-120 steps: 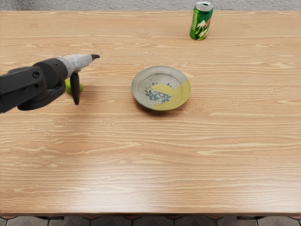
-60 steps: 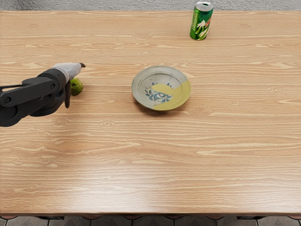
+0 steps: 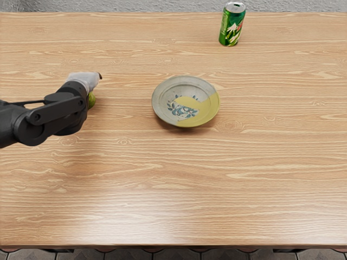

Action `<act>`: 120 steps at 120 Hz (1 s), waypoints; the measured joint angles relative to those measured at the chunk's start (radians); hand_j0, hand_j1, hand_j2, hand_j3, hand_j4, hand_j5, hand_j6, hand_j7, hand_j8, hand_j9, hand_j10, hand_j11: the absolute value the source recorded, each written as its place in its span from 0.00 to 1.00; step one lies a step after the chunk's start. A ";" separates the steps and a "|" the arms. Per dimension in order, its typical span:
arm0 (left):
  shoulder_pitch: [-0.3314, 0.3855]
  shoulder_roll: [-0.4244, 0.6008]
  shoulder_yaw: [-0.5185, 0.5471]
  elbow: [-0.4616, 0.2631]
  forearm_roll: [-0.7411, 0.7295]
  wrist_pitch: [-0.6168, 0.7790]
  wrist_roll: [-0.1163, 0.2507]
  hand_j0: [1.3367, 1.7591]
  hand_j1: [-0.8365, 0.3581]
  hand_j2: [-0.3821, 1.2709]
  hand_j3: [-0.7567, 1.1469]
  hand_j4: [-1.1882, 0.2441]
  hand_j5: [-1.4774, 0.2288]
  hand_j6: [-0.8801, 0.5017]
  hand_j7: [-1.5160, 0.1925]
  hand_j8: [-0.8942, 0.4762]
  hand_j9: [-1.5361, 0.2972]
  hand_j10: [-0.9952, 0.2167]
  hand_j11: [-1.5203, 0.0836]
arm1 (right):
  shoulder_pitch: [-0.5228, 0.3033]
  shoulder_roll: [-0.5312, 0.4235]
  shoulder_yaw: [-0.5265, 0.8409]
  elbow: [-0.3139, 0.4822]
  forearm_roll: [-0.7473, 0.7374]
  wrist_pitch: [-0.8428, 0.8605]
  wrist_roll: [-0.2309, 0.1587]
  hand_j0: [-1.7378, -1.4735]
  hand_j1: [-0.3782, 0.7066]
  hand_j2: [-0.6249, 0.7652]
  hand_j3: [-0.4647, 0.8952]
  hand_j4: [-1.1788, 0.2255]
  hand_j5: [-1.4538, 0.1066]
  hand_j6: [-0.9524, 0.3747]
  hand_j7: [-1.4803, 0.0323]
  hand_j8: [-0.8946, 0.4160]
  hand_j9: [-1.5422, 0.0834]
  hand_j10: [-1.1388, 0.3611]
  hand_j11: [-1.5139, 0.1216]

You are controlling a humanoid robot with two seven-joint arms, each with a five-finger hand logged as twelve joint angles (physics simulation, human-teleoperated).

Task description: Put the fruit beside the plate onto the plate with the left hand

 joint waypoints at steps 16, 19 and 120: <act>0.001 -0.018 0.007 0.035 0.000 0.002 0.000 0.76 0.80 0.26 0.40 0.69 0.72 0.49 0.74 0.51 0.70 0.66 0.79 | 0.000 0.000 0.000 0.000 0.000 0.000 0.000 0.30 0.03 0.45 0.34 0.84 0.93 0.72 0.98 0.68 0.95 0.76 0.93; 0.001 -0.018 0.008 0.038 0.000 0.003 0.000 0.76 0.79 0.26 0.40 0.69 0.71 0.49 0.74 0.50 0.70 0.65 0.79 | 0.000 0.000 0.000 0.000 0.000 0.000 0.000 0.30 0.03 0.45 0.34 0.84 0.93 0.72 0.98 0.68 0.95 0.76 0.93; 0.036 -0.049 0.009 0.082 -0.004 0.009 0.000 0.76 0.51 0.36 0.40 0.43 0.45 0.29 0.47 0.36 0.44 0.41 0.49 | -0.003 0.000 0.000 0.000 0.000 0.000 0.000 0.30 0.03 0.45 0.34 0.84 0.93 0.72 0.98 0.68 0.95 0.76 0.93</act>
